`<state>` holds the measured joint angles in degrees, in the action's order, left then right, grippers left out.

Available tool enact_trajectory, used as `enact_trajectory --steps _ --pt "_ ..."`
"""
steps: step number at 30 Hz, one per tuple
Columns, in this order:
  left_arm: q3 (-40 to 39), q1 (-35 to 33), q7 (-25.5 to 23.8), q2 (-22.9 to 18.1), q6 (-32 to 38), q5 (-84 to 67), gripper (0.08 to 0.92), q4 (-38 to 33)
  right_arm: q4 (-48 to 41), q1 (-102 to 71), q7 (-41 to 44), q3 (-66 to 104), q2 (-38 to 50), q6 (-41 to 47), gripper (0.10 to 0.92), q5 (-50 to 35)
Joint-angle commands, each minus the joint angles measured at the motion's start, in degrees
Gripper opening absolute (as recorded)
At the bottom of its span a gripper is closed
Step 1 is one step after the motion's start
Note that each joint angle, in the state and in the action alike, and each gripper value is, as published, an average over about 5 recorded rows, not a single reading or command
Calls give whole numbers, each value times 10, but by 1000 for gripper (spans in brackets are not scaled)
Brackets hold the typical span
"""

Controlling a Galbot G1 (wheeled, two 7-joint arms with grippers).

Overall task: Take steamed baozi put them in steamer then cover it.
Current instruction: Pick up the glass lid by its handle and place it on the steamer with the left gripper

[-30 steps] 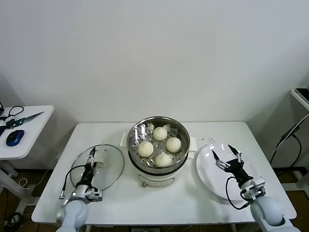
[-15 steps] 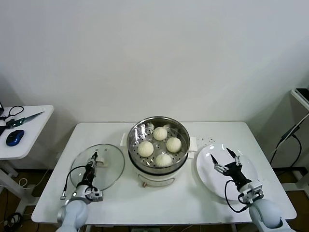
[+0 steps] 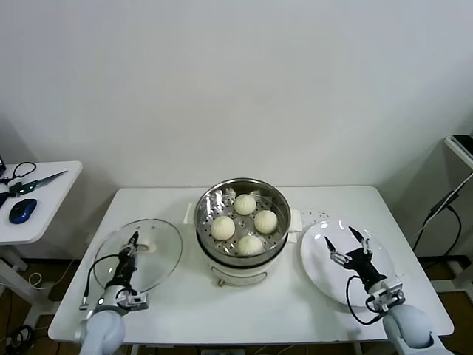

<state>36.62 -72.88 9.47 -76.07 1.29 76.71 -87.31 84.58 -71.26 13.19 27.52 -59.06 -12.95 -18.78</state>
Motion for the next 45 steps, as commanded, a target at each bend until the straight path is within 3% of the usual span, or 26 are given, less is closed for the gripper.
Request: enact_trajectory --steps 1,8,13,21,25,30,34,38,45 --pt "28 -118 1 18 -46 -53 146 -185 -12 3 1 6 0 -3 823 3" --pt "24 -187 -24 49 -180 -51 146 -322 -27 13 2 7 4 -6 823 6" --pt "-9 -183 -50 87 -252 -40 146 -372 -33 24 2 1 9 -6 823 4" --pt "-140 -87 -121 165 -379 -17 146 -391 -44 44 -1 -18 15 -3 823 10" --pt "-249 -4 -191 174 -428 24 146 -389 -48 51 -4 -25 15 -2 823 13" --pt "-363 97 -291 133 -460 104 146 -366 -55 55 -4 -24 16 -2 823 13" --pt "-419 145 -329 69 -463 164 146 -326 -59 55 -4 -19 17 -3 823 12" --pt "-447 169 -333 6 -463 185 146 -279 -58 51 -3 -13 18 -4 823 12" --pt "-455 187 -291 -81 -463 183 146 -201 -59 42 -2 -5 16 -7 823 14"
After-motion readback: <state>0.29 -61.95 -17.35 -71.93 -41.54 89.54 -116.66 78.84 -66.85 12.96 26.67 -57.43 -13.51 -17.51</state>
